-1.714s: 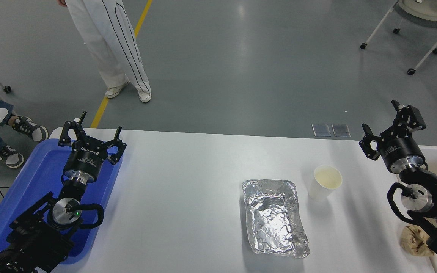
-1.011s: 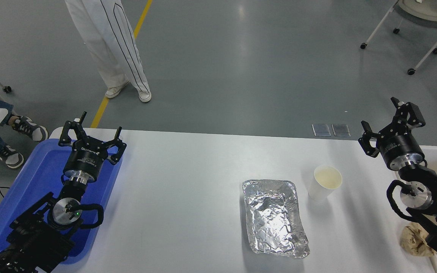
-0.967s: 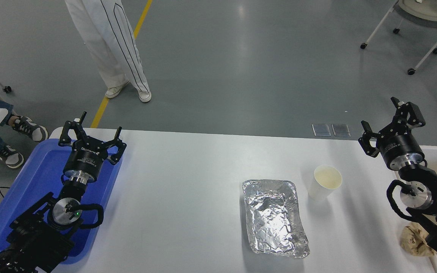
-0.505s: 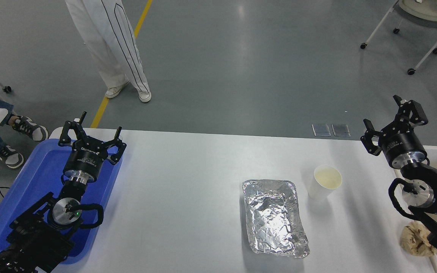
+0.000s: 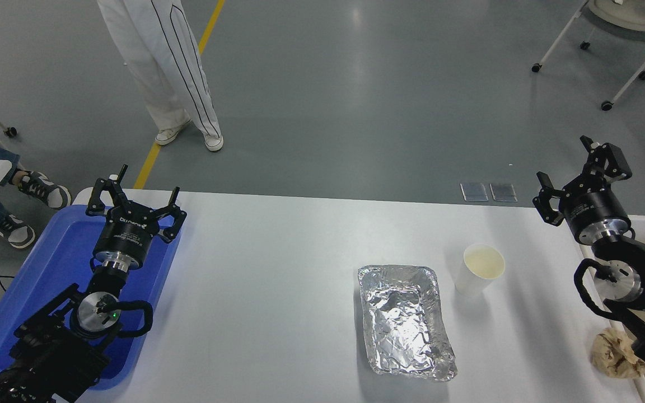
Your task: Pick up paper cup place in dustbin
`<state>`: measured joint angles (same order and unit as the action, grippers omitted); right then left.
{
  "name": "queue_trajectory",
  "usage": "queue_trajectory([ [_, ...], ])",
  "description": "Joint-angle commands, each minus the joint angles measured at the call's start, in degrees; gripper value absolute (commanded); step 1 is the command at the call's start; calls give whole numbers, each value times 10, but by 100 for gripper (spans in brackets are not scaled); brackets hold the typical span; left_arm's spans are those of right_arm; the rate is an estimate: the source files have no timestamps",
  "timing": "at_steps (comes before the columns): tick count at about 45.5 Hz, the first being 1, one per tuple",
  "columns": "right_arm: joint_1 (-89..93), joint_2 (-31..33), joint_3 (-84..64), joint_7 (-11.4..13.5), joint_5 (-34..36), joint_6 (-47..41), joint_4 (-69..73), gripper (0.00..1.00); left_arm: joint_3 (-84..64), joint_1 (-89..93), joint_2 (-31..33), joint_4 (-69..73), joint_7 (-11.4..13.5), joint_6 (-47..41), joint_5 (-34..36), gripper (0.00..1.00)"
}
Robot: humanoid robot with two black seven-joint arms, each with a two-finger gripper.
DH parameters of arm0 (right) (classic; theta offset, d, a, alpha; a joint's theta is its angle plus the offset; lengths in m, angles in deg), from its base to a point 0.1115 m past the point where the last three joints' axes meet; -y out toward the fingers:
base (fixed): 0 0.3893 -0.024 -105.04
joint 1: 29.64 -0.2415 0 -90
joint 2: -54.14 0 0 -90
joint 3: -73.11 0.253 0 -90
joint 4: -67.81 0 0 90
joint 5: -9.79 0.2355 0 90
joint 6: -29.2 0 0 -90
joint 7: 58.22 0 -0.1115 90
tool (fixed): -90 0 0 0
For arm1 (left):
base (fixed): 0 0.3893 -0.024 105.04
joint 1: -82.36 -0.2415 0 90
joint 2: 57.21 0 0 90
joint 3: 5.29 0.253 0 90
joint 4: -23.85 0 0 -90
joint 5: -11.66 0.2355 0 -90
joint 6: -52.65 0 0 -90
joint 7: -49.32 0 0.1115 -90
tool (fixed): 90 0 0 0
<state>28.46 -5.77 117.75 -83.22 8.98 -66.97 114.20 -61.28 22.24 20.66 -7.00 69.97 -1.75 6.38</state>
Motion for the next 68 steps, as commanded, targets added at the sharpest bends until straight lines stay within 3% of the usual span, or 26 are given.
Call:
queue_trajectory([
  [1,-15,37,-74,2,9,1,7,100,0,0,0,0,0,0,0,100],
  [17,-160,117,-421,1,9,1,8,100,0,0,0,0,0,0,0,100],
  [32,-279,168,-608,-1,6,-8,5,100,0,0,0,0,0,-1,1,100],
  [45,-432,159,-861,-1,-2,-10,23,100,0,0,0,0,0,-1,0,100],
  [59,-562,108,-1045,0,-3,-13,71,100,0,1,0,0,-1,-1,0,100],
  [68,-688,60,-1225,0,-2,-89,107,100,1,1,0,0,-1,-1,1,100],
])
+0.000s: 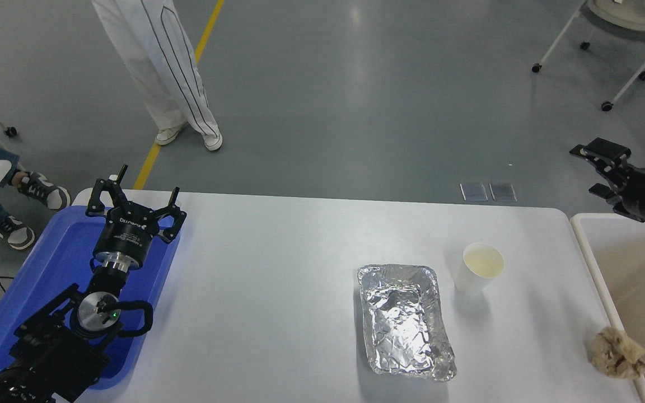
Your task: Pick up paper cup place in dustbin
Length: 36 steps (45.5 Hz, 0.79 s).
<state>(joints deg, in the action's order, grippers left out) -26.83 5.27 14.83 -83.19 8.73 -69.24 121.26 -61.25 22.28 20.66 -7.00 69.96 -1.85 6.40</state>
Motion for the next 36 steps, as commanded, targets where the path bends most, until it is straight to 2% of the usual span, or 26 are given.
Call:
queue_trajectory([
  [1,-146,-56,-211,0,1,-87,37,100,1,0,0,0,-1,1,0,100],
  [6,-176,-75,-256,0,0,-186,37,100,1,0,0,0,-1,0,0,100],
  [14,-213,-78,-271,0,-13,-280,55,100,1,0,0,0,-1,0,0,100],
  [23,-288,-140,-274,0,-152,-362,123,100,1,0,0,0,-1,0,0,100],
  [27,-325,-176,-279,0,-194,-366,148,100,1,0,0,0,-1,0,0,100],
  [36,-376,-221,-271,1,-240,-366,171,100,1,0,0,0,-1,0,0,100],
])
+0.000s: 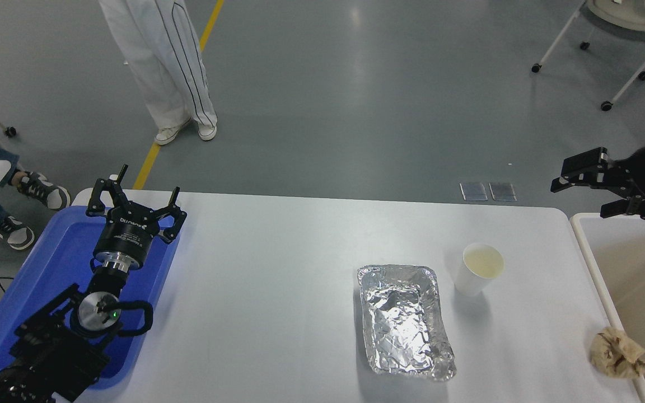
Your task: Pick up paper cup place in dustbin
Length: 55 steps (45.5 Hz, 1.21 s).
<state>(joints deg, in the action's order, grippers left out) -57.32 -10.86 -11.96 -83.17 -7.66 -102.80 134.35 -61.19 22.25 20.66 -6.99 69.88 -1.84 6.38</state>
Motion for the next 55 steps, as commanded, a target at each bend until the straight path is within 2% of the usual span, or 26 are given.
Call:
queue_trajectory([
  [1,-74,-63,-4,1,-78,-30,44,100,0,0,0,0,1,0,0,100],
  [16,-120,-108,-4,3,-85,-30,89,100,0,0,0,0,0,0,0,100],
  [25,-120,-108,8,31,-80,-30,85,100,0,0,0,0,0,0,0,100],
  [30,-108,-109,7,67,-59,-30,82,100,0,0,0,0,0,0,0,100],
  [32,-101,-109,7,97,-48,-30,80,100,0,0,0,0,0,0,0,100],
  [37,-91,-109,7,190,-8,-30,75,100,-1,0,0,0,0,0,0,100],
  [40,-95,-108,9,222,16,-30,74,100,0,0,0,0,0,0,0,100],
  [45,-93,-107,16,224,41,-30,75,100,0,0,0,0,0,0,0,100],
  [55,-79,-102,53,224,43,-30,76,100,0,0,0,0,0,0,0,100],
])
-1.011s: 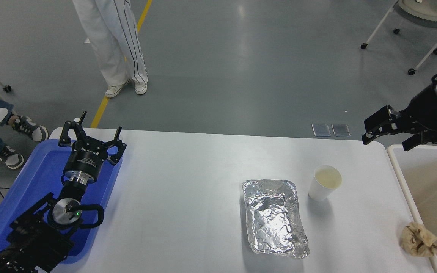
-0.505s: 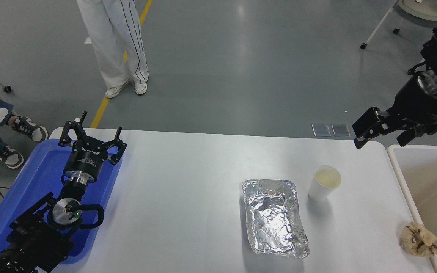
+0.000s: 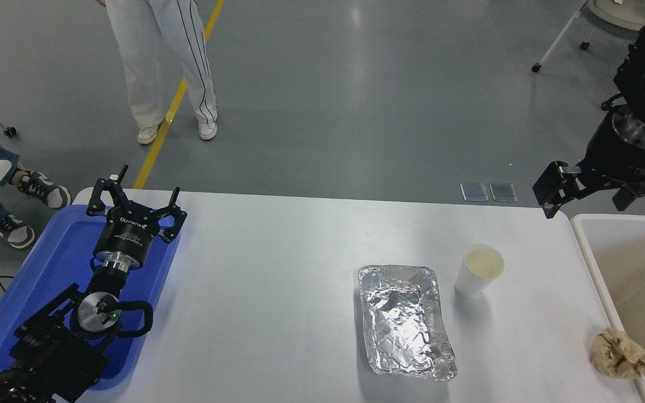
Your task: Pick up paper cup place in dustbin
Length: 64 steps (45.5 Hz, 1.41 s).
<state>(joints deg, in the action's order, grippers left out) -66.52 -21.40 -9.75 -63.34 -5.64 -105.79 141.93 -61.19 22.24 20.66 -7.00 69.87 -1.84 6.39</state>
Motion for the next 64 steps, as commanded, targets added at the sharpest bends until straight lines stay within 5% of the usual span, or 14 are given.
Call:
queue_trajectory([
  [1,15,4,38,25,22,0,1,100,0,1,0,0,0,0,0,100],
  [27,74,25,103,26,25,0,-3,99,0,1,0,0,0,0,1,100],
  [44,186,20,105,26,23,255,-11,99,0,1,0,0,0,1,0,100],
  [64,326,-8,120,26,24,276,-142,99,0,1,0,0,0,0,1,100],
])
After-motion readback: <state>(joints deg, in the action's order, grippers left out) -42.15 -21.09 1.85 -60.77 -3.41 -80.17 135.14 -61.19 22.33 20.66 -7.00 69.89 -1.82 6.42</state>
